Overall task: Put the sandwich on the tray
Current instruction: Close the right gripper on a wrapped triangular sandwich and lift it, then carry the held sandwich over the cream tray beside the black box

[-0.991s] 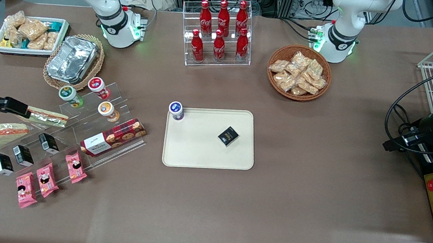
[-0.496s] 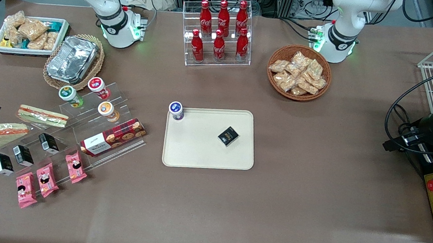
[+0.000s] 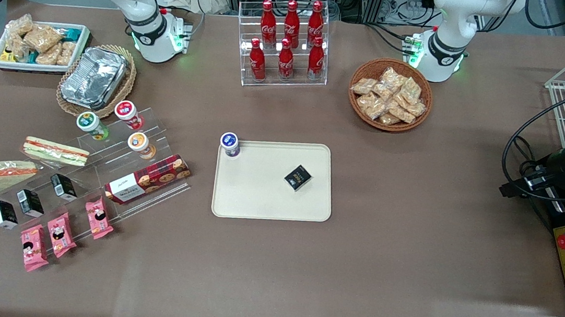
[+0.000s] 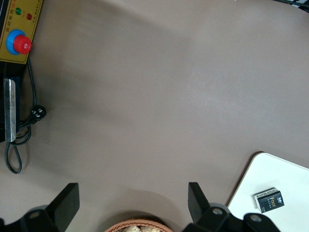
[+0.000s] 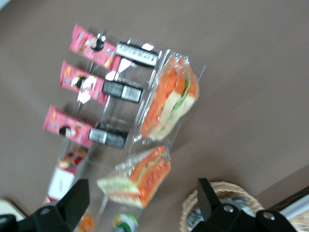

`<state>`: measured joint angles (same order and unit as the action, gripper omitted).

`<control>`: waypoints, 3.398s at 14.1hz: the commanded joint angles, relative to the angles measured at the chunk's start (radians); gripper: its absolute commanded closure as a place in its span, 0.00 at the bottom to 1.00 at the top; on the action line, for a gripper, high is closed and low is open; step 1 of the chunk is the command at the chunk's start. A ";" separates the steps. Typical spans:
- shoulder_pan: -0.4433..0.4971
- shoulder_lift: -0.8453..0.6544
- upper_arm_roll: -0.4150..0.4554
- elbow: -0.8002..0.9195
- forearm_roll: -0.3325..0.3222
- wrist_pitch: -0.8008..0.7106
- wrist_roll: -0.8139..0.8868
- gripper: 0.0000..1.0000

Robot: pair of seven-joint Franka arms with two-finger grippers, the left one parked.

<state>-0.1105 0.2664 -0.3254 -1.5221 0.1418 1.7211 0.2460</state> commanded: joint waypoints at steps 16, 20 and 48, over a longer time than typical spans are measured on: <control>-0.092 0.223 0.009 0.007 0.128 0.224 0.170 0.06; -0.104 0.221 0.011 0.005 0.137 0.216 0.150 0.48; 0.206 -0.015 0.458 0.108 -0.010 -0.084 -0.462 0.96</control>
<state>0.0985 0.2296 0.0340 -1.4179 0.1425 1.6356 -0.1434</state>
